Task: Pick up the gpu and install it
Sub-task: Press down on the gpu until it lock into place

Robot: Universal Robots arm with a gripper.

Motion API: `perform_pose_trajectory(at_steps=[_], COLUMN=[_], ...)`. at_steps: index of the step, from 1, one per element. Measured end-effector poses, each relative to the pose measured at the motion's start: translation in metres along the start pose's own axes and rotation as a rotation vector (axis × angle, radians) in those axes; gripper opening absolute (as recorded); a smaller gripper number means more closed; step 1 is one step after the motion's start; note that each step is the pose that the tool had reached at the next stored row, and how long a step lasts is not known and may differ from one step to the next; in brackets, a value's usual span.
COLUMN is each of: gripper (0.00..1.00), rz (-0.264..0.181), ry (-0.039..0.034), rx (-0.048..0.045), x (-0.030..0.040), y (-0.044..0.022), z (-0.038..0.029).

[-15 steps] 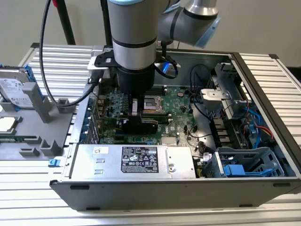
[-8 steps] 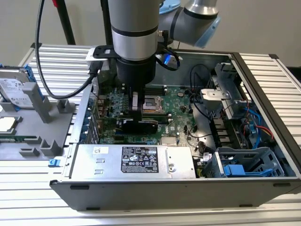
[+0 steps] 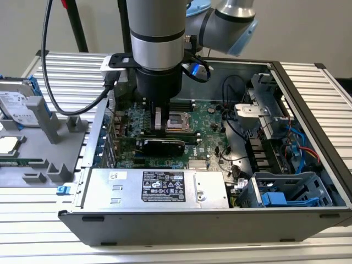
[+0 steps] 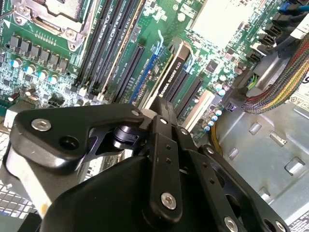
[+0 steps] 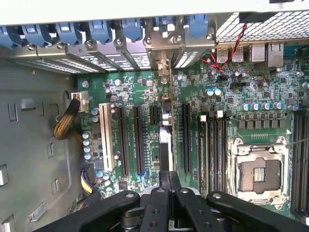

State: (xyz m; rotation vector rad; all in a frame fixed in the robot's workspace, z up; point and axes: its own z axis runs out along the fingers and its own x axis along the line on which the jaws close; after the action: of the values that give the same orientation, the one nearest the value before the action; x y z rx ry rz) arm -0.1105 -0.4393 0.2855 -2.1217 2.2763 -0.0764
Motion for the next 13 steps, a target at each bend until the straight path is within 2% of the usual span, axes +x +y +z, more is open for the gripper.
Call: perform_pose_trajectory(at_steps=[13], gripper=[0.00], rz=[-0.001], ry=[0.0149], rx=[0.0011], x=[0.0000], y=[0.0000], z=[0.0000])
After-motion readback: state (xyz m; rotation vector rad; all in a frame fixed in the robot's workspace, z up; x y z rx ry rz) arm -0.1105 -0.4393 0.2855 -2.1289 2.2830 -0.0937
